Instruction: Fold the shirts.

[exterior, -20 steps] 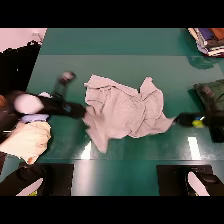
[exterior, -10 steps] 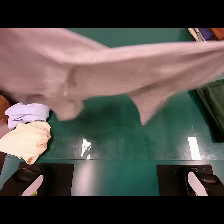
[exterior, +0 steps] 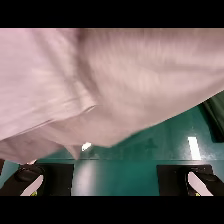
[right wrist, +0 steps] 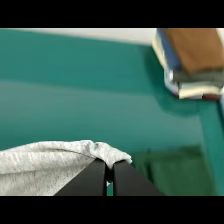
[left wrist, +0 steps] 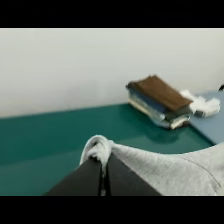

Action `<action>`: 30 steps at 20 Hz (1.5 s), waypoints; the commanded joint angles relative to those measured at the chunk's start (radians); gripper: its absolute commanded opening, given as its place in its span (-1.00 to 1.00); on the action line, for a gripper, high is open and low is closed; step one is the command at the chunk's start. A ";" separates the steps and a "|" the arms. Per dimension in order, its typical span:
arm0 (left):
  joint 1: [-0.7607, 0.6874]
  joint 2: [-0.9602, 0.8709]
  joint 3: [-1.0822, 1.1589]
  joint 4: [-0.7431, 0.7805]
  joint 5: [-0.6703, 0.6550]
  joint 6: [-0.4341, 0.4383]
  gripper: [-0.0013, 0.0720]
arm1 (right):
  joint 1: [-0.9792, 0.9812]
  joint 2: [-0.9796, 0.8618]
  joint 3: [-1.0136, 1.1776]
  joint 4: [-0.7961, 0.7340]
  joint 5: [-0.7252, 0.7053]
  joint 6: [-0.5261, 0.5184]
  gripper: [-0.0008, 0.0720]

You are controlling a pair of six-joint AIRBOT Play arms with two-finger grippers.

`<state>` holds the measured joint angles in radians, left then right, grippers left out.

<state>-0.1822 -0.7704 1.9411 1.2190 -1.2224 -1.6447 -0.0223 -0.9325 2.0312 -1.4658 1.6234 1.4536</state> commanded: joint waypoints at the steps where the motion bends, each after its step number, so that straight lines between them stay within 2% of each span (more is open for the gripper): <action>1: 0.000 -0.136 -0.131 0.011 -0.136 0.005 -0.91 | 0.000 -0.145 -0.073 -0.019 0.130 0.004 -0.94; 4: 0.000 -0.321 -0.313 0.011 -0.136 0.040 -0.91 | 0.000 -0.300 -0.214 -0.019 0.141 -0.015 -0.93; 7: 0.000 -0.549 -0.405 0.021 -0.055 0.083 -0.91 | 0.000 -0.481 -0.302 -0.019 0.114 -0.034 -0.93; 11: 0.032 -0.782 -0.401 0.023 0.216 0.079 -0.91 | 0.000 -0.703 -0.279 -0.018 -0.021 -0.034 -0.93; 15: 0.090 -0.820 -0.398 -0.038 0.417 0.074 -0.91 | 0.000 -0.825 -0.135 -0.018 -0.119 -0.033 -0.93; 18: 0.117 -0.819 -0.356 -0.065 0.366 0.146 -0.91 | 0.002 -0.840 -0.061 -0.018 -0.135 -0.034 -0.93; 21: 0.121 -0.817 -0.328 -0.067 0.140 0.286 -0.91 | 0.002 -0.800 -0.117 -0.019 -0.098 -0.041 -0.93; 23: 0.120 -0.818 -0.356 -0.068 0.029 0.318 -0.91 | 0.002 -0.750 -0.233 -0.018 -0.118 -0.041 -0.93; 25: 0.120 -0.818 -0.431 -0.068 0.038 0.318 -0.91 | 0.002 -0.697 -0.372 -0.017 -0.175 -0.040 -0.94; 30: 0.121 -0.818 -0.625 -0.079 0.185 0.315 -0.91 | 0.002 -0.618 -0.632 0.097 -0.335 -0.040 -0.93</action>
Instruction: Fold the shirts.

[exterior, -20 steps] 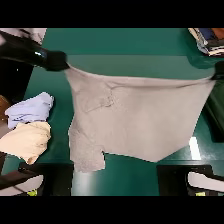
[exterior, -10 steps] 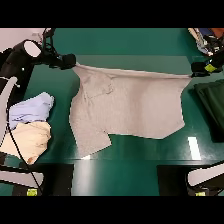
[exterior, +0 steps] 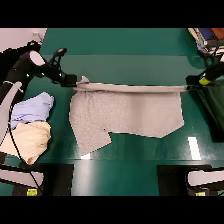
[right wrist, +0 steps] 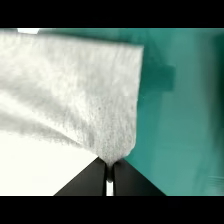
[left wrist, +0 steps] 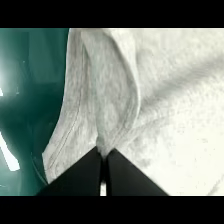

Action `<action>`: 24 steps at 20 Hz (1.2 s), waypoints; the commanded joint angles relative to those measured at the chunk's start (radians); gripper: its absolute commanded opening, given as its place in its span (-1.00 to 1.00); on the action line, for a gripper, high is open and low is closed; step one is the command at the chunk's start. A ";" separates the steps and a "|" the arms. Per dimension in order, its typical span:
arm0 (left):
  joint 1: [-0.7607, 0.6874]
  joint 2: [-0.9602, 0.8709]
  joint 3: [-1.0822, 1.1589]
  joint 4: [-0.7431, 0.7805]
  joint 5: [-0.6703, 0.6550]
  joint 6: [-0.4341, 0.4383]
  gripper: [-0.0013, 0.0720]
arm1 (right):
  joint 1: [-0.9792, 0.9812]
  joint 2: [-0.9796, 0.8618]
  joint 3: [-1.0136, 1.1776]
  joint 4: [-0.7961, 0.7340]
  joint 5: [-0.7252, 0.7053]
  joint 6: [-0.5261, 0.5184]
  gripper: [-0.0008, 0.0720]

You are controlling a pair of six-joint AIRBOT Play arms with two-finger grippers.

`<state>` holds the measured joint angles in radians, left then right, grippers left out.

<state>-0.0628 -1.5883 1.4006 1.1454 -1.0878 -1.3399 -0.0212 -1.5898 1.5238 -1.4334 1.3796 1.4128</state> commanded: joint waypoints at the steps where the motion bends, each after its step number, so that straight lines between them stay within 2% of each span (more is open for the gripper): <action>1: 0.001 0.000 -0.097 -0.005 0.055 0.000 -0.91 | 0.000 0.050 -0.157 0.089 -0.119 0.001 -0.92; 2: 0.001 0.000 -0.097 -0.005 0.055 -0.018 -0.80 | 0.001 0.056 -0.177 0.108 -0.133 0.001 -0.76; 3: 0.001 0.000 -0.095 -0.005 0.052 -0.036 0.01 | 0.000 0.057 -0.179 0.107 -0.129 0.001 -0.11; 4: 0.002 0.000 -0.086 -0.001 0.031 -0.058 0.69 | 0.000 0.057 -0.171 0.107 -0.109 0.001 0.17; 7: 0.038 0.031 -0.048 0.006 -0.118 -0.074 0.70 | -0.017 0.073 -0.110 0.105 0.012 0.000 0.17; 10: 0.066 0.154 -0.129 0.055 -0.189 -0.074 0.70 | -0.052 0.188 -0.171 0.106 0.023 0.000 0.16; 14: 0.059 0.338 -0.424 0.028 -0.179 -0.074 0.70 | -0.095 0.357 -0.350 0.108 0.009 -0.011 0.15; 18: 0.059 0.449 -0.708 -0.104 -0.112 -0.064 0.70 | -0.117 0.475 -0.486 0.108 -0.016 -0.019 0.14; 21: 0.059 0.459 -0.819 -0.232 -0.071 -0.004 0.70 | -0.118 0.528 -0.547 0.107 -0.015 -0.019 0.14; 24: 0.014 0.459 -0.847 -0.249 -0.007 0.005 0.70 | -0.118 0.563 -0.592 0.107 -0.008 -0.019 0.14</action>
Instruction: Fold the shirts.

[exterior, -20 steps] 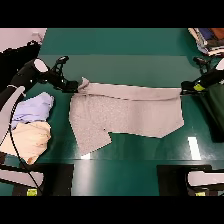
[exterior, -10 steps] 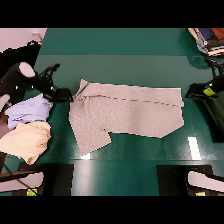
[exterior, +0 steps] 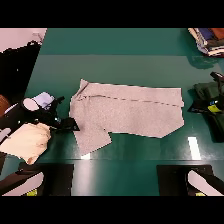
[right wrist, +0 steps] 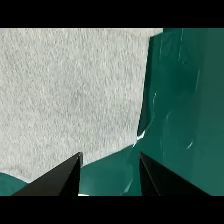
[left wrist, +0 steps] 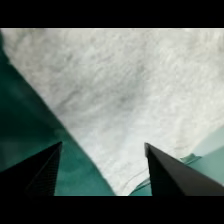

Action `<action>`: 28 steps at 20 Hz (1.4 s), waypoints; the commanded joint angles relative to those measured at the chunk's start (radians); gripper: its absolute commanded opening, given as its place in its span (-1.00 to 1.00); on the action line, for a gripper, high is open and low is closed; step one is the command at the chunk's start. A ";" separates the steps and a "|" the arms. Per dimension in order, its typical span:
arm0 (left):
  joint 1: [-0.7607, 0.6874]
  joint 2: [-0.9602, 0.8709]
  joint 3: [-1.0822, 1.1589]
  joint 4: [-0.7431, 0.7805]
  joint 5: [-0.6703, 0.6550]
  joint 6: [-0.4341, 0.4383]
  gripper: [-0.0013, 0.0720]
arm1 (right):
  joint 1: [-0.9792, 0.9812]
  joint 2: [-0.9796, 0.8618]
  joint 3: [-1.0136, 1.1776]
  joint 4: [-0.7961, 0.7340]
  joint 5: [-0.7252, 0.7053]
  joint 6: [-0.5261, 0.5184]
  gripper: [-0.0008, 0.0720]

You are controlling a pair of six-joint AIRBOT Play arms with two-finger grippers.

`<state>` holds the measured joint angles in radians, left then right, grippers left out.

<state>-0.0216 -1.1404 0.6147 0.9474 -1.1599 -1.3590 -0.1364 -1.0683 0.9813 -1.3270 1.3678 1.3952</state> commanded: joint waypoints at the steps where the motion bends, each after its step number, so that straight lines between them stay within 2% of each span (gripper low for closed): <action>1: -0.047 0.011 -0.061 -0.057 0.089 0.023 0.70 | -0.003 0.050 -0.063 0.000 0.006 -0.001 0.14; 2: -0.064 0.011 -0.061 -0.063 0.111 0.013 0.70 | -0.003 0.057 -0.080 0.001 0.008 -0.001 0.14; 3: -0.075 0.011 -0.061 -0.065 0.128 -0.010 0.61 | -0.003 0.060 -0.096 0.001 0.013 -0.001 0.14; 5: -0.074 0.011 -0.061 -0.069 0.138 -0.021 -0.72 | -0.003 0.056 -0.140 0.001 0.036 -0.001 0.14; 6: -0.074 0.011 -0.060 -0.069 0.135 -0.021 -0.91 | -0.003 0.056 -0.168 0.004 0.033 0.000 0.14; 13: -0.074 0.011 -0.008 -0.068 0.119 -0.020 -0.91 | -0.002 0.056 -0.409 0.261 -0.142 0.003 0.14; 18: -0.074 0.011 -0.008 -0.068 0.119 -0.020 -0.91 | -0.002 0.056 -0.464 0.282 -0.197 0.014 0.11; 19: -0.074 0.011 -0.008 -0.068 0.119 -0.020 -0.91 | -0.002 0.056 -0.464 0.282 -0.198 0.014 0.00; 23: -0.074 0.011 -0.008 -0.068 0.119 -0.020 -0.91 | 0.001 0.005 -0.463 0.289 -0.206 0.014 -0.14; 24: -0.074 0.011 -0.008 -0.065 0.113 -0.019 -0.91 | 0.008 -0.024 -0.463 0.289 -0.206 0.013 -0.39; 25: -0.074 0.011 -0.008 -0.064 0.099 -0.008 -0.91 | 0.022 -0.045 -0.463 0.288 -0.206 0.004 -0.94; 28: -0.074 0.079 -0.008 -0.009 0.050 -0.024 -0.92 | 0.066 -0.029 -0.463 0.275 -0.179 -0.010 -0.93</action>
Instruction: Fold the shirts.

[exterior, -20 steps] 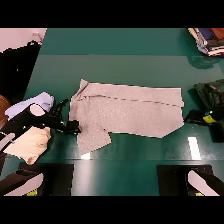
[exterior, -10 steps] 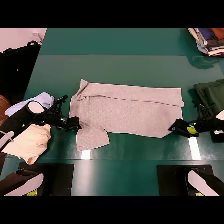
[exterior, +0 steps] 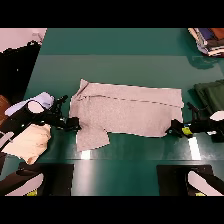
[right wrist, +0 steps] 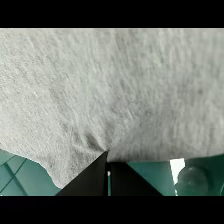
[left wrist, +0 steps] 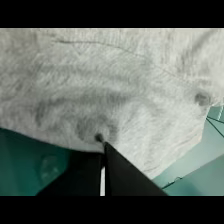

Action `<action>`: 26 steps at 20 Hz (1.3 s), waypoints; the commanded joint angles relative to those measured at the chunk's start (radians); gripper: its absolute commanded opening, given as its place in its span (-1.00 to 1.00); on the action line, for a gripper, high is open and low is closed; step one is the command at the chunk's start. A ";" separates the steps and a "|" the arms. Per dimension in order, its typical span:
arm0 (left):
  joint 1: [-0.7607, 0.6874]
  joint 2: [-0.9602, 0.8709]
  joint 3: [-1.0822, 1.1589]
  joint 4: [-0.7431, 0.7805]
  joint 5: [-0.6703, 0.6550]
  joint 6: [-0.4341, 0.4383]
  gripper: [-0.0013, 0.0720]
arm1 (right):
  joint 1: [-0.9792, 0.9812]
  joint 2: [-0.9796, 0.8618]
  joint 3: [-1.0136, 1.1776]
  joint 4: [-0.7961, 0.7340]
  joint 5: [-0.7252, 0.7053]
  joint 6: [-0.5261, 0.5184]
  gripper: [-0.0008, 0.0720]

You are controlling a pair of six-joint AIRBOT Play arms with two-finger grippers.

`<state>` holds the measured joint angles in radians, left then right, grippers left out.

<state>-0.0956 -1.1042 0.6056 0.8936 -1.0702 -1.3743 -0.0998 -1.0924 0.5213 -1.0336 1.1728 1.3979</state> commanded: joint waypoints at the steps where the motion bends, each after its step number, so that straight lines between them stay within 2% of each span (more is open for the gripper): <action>1: 0.000 0.096 0.001 0.085 -0.062 -0.044 -0.92 | 0.035 0.032 -0.003 -0.029 0.043 -0.012 -0.93; 3: 0.000 0.213 0.001 0.149 -0.137 -0.088 -0.92 | 0.041 0.127 -0.003 -0.060 0.137 -0.011 -0.93; 7: 0.000 0.406 0.001 0.161 -0.301 -0.169 -0.92 | 0.040 0.341 -0.002 -0.114 0.332 0.033 -0.93; 11: 0.000 0.446 0.037 0.079 -0.290 -0.189 -0.92 | 0.041 0.448 0.026 -0.120 0.335 0.082 -0.93; 16: 0.000 0.413 0.135 0.112 -0.012 -0.135 -0.92 | 0.041 0.249 0.222 -0.119 0.263 0.063 -0.93; 18: 0.000 0.321 0.162 0.110 0.022 -0.122 -0.92 | 0.042 0.124 0.312 -0.119 0.236 0.048 -0.93; 22: 0.000 0.066 0.244 0.082 0.084 -0.019 -0.92 | 0.042 -0.087 0.475 -0.119 0.216 0.032 -0.93; 26: 0.000 -0.171 0.383 0.071 0.153 -0.012 -0.91 | 0.042 -0.244 0.610 -0.118 0.217 0.033 -0.93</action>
<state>-0.0959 -1.1233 0.9035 0.9771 -0.9783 -1.4109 -0.0589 -1.2263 1.0386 -1.1522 1.3956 1.4349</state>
